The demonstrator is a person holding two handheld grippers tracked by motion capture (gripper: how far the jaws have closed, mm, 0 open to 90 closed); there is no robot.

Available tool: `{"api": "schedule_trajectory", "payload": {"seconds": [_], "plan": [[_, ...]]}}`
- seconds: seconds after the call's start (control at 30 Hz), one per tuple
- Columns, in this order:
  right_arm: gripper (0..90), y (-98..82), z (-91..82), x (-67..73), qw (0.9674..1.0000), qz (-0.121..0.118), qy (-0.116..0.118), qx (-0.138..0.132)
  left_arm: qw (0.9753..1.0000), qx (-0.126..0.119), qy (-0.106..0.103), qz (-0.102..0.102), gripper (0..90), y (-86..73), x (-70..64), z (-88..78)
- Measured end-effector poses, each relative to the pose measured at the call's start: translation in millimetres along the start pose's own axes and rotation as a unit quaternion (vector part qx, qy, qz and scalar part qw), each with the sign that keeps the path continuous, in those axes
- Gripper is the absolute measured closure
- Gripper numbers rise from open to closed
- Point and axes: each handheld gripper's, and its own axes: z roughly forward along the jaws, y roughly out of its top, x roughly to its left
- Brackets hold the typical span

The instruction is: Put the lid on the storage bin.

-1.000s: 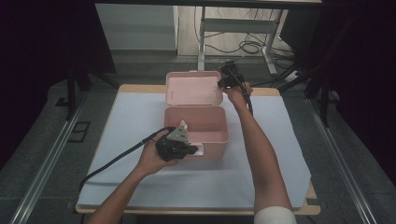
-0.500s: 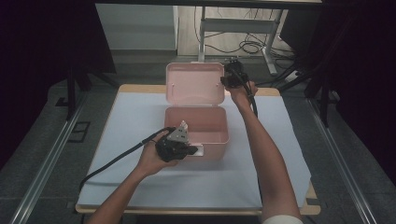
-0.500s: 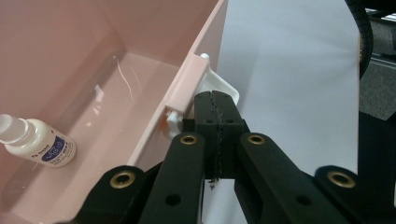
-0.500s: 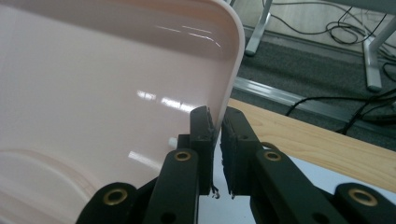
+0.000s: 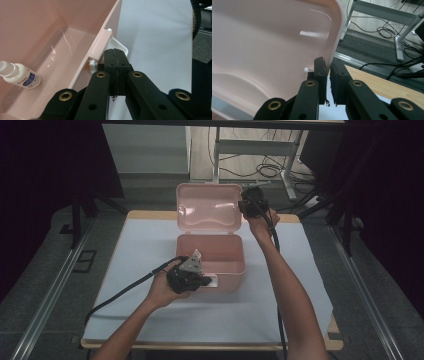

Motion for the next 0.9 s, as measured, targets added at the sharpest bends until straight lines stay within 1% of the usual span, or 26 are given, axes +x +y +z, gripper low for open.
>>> {"api": "schedule_trajectory", "payload": {"seconds": [0.13,0.23,0.3,0.4,0.57,0.9], "plan": [[84.7,-2.8,-9.2,2.3,0.9999,-0.002,-0.002,-0.013,1.0000,0.001,0.000,0.000,90.0,0.2,0.1,0.0],[84.9,-5.1,-15.6,4.6,0.9997,-0.008,-0.005,-0.023,1.0000,0.001,0.001,0.001,90.0,0.3,-0.1,0.0],[85.1,-6.9,-19.2,6.0,0.9995,-0.008,-0.007,-0.029,1.0000,0.005,0.001,0.005,90.0,0.4,0.4,-0.5],[85.4,-9.5,-24.1,7.4,0.9993,-0.008,-0.007,-0.037,1.0000,0.004,0.002,0.005,90.0,0.3,0.2,-0.4],[85.6,-14.0,-32.4,10.8,0.9986,-0.013,-0.009,-0.050,1.0000,0.005,0.002,0.005,90.0,0.6,0.3,-0.3],[86.0,-24.7,-48.9,13.4,0.9974,-0.017,0.000,-0.070,1.0000,0.006,0.003,0.005,90.0,0.9,0.2,-0.4]]}}
